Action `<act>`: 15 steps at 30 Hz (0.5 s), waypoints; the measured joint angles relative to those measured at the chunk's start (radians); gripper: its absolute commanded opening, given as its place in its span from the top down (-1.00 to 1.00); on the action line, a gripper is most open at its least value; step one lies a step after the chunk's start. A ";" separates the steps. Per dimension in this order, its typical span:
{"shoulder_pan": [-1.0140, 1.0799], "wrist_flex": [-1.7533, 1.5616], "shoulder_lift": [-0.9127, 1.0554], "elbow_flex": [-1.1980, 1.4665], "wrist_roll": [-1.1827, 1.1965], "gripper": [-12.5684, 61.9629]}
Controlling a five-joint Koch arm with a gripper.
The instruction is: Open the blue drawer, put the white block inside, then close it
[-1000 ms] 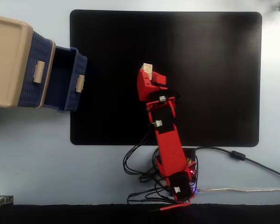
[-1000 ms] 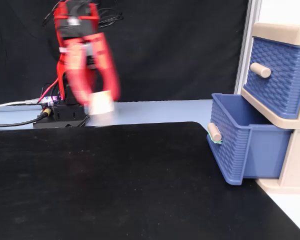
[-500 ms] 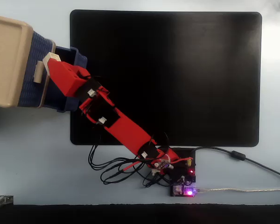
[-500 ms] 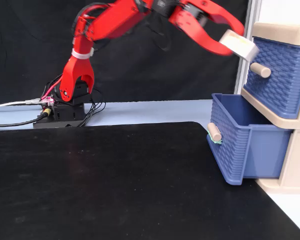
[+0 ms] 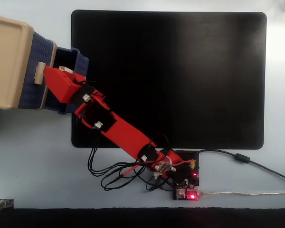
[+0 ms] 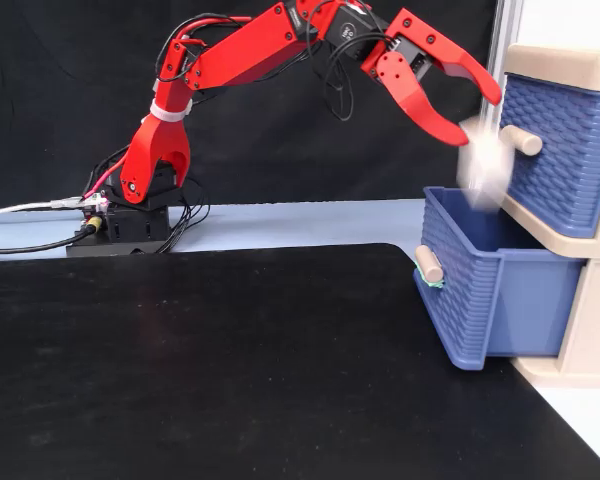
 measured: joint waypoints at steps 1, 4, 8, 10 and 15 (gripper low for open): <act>0.000 0.000 0.000 0.000 0.000 -0.23; 0.002 0.005 0.000 0.000 0.000 -0.23; 0.025 0.129 0.012 -0.002 -0.040 -0.22; 0.052 0.288 0.012 0.000 -0.163 -0.22; 0.123 0.635 0.008 -0.002 -0.532 -0.22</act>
